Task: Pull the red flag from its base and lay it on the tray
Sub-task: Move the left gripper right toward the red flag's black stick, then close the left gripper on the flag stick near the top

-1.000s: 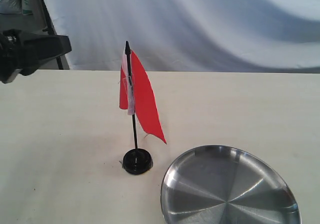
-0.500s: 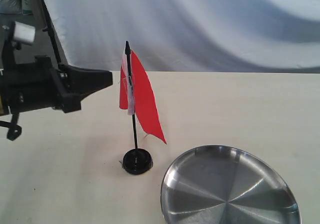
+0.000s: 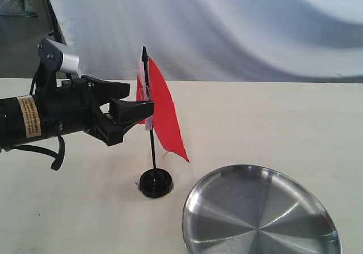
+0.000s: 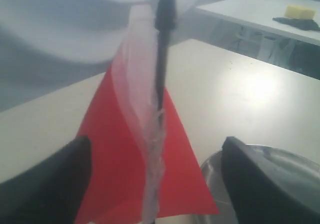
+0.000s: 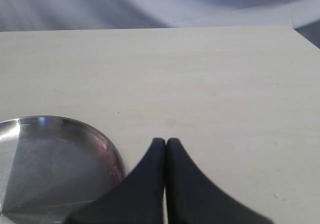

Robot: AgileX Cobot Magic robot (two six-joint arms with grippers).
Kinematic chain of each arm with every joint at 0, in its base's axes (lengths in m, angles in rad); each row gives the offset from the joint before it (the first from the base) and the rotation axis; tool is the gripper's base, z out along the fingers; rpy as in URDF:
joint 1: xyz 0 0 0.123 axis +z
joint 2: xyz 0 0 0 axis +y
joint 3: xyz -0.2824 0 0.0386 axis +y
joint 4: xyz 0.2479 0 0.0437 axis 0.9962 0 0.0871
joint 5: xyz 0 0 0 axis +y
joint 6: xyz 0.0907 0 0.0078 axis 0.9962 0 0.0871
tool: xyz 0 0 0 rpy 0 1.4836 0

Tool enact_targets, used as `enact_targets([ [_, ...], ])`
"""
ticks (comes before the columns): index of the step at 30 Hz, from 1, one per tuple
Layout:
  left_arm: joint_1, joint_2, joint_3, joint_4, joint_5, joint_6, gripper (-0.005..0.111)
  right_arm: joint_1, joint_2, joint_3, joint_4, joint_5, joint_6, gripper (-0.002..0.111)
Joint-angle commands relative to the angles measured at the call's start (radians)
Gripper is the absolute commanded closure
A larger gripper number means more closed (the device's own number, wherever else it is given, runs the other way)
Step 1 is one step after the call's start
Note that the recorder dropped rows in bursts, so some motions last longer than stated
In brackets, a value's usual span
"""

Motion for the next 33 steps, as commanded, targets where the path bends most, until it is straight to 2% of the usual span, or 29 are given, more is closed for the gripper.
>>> enact_targets([
  [1, -0.009, 0.029, -0.016, -0.037, -0.045, 0.034, 0.042, -0.003, -0.004, -0.003, -0.003, -0.010, -0.003, 0.109],
  [15, -0.033, 0.095, -0.081, -0.049, -0.037, 0.034, 0.043, -0.003, -0.004, -0.003, -0.003, -0.010, -0.003, 0.109],
  [18, -0.033, 0.099, -0.081, -0.049, -0.026, 0.034, 0.058, -0.003, -0.004, -0.003, -0.003, -0.010, -0.003, 0.109],
  [24, -0.033, 0.099, -0.081, -0.049, -0.022, 0.034, 0.106, -0.003, -0.004, -0.003, -0.003, -0.010, -0.003, 0.109],
  [33, -0.033, 0.097, -0.083, -0.046, -0.069, 0.034, 0.107, -0.003, -0.004, -0.003, -0.003, -0.010, -0.003, 0.109],
])
